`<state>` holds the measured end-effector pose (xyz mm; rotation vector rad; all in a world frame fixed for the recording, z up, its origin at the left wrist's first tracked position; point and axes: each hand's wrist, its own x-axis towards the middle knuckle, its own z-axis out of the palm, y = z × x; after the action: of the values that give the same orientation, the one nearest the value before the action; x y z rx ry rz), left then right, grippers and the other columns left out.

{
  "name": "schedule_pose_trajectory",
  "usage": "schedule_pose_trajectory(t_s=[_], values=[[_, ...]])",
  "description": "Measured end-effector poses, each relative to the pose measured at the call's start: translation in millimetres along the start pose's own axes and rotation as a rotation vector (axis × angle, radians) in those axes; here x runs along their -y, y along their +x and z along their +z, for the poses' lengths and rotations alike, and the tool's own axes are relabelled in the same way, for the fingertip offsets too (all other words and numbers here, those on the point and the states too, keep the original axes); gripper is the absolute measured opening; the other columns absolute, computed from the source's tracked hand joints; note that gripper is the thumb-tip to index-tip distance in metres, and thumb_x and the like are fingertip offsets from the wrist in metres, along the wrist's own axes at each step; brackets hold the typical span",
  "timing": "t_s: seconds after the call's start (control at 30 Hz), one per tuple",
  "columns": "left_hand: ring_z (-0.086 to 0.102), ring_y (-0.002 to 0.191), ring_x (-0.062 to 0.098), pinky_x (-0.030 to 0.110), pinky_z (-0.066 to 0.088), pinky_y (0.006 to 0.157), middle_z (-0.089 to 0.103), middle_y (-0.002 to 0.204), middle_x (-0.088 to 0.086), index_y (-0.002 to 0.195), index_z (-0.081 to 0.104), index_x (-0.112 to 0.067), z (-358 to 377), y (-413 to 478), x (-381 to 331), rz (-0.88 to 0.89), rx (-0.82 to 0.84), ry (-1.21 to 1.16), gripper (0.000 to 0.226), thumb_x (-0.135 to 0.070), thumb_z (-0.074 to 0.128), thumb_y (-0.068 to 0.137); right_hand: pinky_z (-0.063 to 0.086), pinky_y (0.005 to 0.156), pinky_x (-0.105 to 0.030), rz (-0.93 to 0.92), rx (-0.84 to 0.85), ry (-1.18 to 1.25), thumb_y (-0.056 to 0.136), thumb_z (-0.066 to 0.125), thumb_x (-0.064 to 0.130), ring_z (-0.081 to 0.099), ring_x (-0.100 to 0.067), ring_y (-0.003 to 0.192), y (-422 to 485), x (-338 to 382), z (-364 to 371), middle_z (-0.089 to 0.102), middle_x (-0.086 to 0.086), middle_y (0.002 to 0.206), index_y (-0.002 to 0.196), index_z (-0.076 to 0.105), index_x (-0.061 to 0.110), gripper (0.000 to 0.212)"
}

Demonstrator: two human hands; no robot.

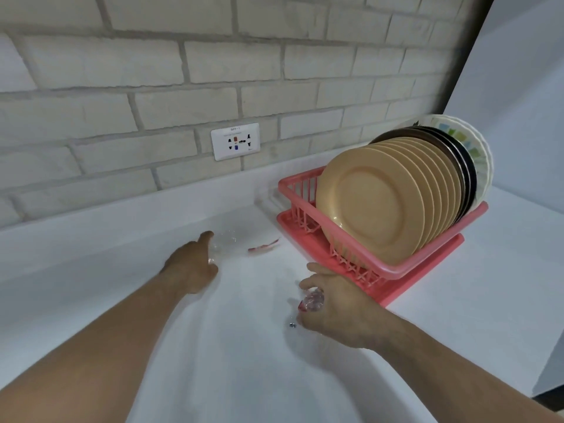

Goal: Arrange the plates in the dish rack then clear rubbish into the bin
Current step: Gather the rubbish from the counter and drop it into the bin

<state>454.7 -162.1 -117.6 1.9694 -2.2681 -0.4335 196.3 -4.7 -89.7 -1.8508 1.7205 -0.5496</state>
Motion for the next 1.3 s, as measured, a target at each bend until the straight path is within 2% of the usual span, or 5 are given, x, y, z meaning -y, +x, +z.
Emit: schedule_pose_trajectory(t_s=[0.17,0.37,0.87,1.1,1.3], values=[[0.063,0.069,0.022,0.035,0.057,0.066,0.065,0.084,0.001,0.087,0.065,-0.021,5,-53,-8,-0.052,-0.078,-0.223,0.015,-0.03,0.063,0.076,0.046,0.052,-0.018,0.033,-0.098,0.193,0.079,0.071,0.034,0.059,-0.004,0.061,-17,-2,-7,0.065,0.009,0.072,0.071,0.064,0.021,0.017],[0.06,0.052,0.024,0.036,0.054,0.044,0.054,0.067,0.006,0.056,0.047,-0.009,-5,-117,-40,-0.102,-0.267,-0.365,0.058,-0.058,0.074,0.068,0.035,0.047,-0.018,-0.06,-0.209,0.198,0.084,0.056,0.058,0.039,-0.002,0.05,-42,-4,-19,0.047,0.02,0.056,0.067,0.044,0.032,0.033],[0.061,0.051,0.016,0.033,0.051,0.035,0.064,0.079,-0.003,0.086,0.062,-0.039,21,-222,-236,-0.008,-0.303,-0.636,0.028,-0.012,0.054,0.079,0.047,0.044,-0.025,0.057,-0.146,0.342,0.084,0.046,0.0,0.059,-0.017,0.062,-132,-102,-116,0.061,-0.005,0.08,0.07,0.05,0.029,0.033],[0.061,0.065,0.006,0.032,0.052,0.048,0.064,0.076,-0.018,0.082,0.064,-0.037,51,-251,-340,0.147,-0.301,-0.546,0.018,-0.043,0.078,0.071,0.042,0.059,-0.012,0.094,-0.002,0.243,0.057,0.083,0.061,0.057,-0.001,0.082,-189,-167,-178,0.054,0.017,0.095,0.12,0.055,0.038,0.072],[0.06,0.064,0.018,0.043,0.055,0.047,0.062,0.072,-0.006,0.08,0.062,-0.025,69,-259,-376,0.138,-0.311,-0.584,0.007,-0.029,0.06,0.086,0.056,0.063,-0.027,0.082,-0.098,0.334,0.084,0.063,0.01,0.063,-0.007,0.062,-211,-198,-202,0.065,0.006,0.069,0.083,0.069,0.018,0.011]])
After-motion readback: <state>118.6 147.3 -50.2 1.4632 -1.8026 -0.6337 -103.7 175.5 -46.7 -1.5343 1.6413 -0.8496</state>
